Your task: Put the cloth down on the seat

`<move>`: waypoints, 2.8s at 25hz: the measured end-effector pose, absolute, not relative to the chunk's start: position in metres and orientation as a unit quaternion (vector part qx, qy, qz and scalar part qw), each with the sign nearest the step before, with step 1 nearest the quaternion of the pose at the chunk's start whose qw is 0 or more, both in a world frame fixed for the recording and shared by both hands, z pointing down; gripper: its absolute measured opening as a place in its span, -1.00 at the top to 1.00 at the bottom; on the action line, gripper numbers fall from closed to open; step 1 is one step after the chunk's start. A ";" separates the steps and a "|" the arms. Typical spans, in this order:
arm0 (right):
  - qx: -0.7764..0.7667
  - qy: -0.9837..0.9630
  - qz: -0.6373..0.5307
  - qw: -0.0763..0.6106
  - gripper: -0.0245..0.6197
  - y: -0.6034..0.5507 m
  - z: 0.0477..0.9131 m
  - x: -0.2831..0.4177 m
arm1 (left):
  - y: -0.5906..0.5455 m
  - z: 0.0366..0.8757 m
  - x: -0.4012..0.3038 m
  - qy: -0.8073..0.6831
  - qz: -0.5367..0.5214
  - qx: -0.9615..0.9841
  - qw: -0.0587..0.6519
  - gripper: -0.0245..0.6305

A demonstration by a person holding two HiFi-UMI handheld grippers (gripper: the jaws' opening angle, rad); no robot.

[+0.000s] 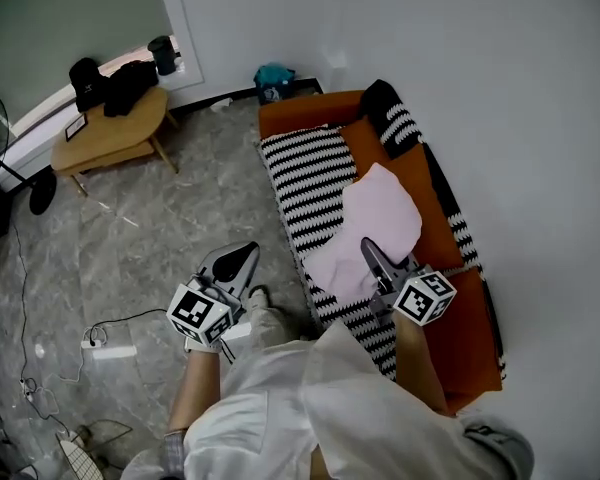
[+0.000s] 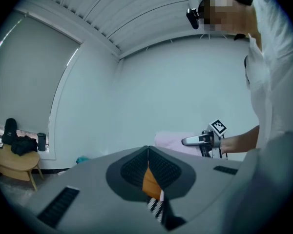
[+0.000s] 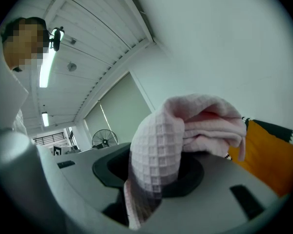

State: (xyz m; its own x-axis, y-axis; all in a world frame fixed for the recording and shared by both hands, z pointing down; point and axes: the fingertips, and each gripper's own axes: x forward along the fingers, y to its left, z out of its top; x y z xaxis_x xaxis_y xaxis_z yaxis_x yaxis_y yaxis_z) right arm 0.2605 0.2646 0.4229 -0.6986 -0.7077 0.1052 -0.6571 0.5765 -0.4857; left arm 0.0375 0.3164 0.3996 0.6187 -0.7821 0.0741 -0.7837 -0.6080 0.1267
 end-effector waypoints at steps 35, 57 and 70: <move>-0.428 0.859 -0.280 -0.022 0.42 -0.088 0.513 0.138 | -0.073 0.432 -0.055 -0.314 0.037 0.944 0.097 0.88; -0.285 0.900 -0.263 -0.199 0.41 -0.303 0.602 0.058 | -0.275 0.455 -0.072 -0.318 0.048 0.939 0.125 0.88; -0.345 0.855 -0.340 -0.187 0.41 -0.401 0.615 0.065 | -0.359 0.480 -0.109 -0.291 0.059 0.940 0.164 0.88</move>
